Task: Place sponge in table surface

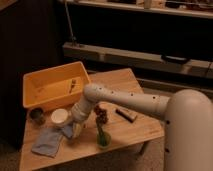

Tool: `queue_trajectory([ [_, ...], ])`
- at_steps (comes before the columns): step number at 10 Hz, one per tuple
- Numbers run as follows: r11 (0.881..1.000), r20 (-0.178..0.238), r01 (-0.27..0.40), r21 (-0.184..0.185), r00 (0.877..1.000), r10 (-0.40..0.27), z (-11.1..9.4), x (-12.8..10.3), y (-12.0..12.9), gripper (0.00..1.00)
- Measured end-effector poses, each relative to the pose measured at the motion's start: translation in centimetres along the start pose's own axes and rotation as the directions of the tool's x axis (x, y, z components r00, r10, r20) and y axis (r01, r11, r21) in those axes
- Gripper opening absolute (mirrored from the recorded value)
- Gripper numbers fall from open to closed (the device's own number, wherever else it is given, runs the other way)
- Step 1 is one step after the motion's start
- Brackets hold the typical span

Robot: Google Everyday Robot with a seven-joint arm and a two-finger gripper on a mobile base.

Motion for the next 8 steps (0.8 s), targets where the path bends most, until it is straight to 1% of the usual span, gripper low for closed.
queue_trajectory([
  [1,1.0,0.005,-0.006,-0.018,1.0,0.006,1.5,0.0,0.7,0.0],
  [2,0.999,0.008,-0.009,-0.039,1.0,0.009,2.9,-0.2,1.6,0.02],
  [3,0.998,0.006,-0.017,-0.059,1.0,0.018,3.9,-0.4,2.6,0.13],
  [5,0.998,-0.007,-0.026,-0.063,1.0,0.026,3.7,-0.5,2.9,0.31],
  [6,0.997,-0.021,-0.031,-0.065,0.999,0.03,3.0,-0.2,2.9,0.42],
  [8,0.997,-0.04,-0.041,-0.072,0.998,0.039,2.5,0.1,3.1,0.61],
])
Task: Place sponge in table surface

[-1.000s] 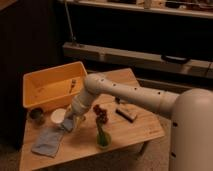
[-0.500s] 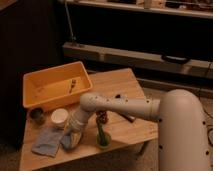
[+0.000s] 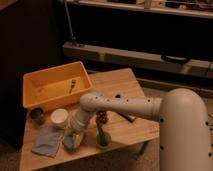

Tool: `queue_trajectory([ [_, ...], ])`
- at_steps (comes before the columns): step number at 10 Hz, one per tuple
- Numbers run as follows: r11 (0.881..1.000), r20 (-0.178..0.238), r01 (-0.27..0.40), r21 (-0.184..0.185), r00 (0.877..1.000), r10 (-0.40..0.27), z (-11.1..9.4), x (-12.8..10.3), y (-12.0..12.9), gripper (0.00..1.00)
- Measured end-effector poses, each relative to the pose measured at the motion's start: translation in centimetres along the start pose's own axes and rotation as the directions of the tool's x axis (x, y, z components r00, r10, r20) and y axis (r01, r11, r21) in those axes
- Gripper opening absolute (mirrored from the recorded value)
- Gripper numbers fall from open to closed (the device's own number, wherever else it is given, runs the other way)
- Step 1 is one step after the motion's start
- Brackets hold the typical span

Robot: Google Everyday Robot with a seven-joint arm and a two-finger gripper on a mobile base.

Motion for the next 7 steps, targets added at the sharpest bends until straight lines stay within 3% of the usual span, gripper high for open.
queue_trajectory([
  [2,1.0,-0.003,-0.013,-0.006,1.0,0.013,0.07,0.23,0.29,0.79],
  [3,1.0,0.015,-0.018,-0.001,1.0,0.018,-0.04,0.34,0.36,0.8],
  [4,1.0,0.083,-0.023,0.005,0.996,0.023,-0.18,0.57,0.52,0.8],
  [5,1.0,0.122,-0.025,0.011,0.992,0.024,-0.42,0.72,0.59,0.8],
  [7,1.0,0.136,-0.022,0.01,0.99,0.02,-0.38,0.62,0.59,0.8],
])
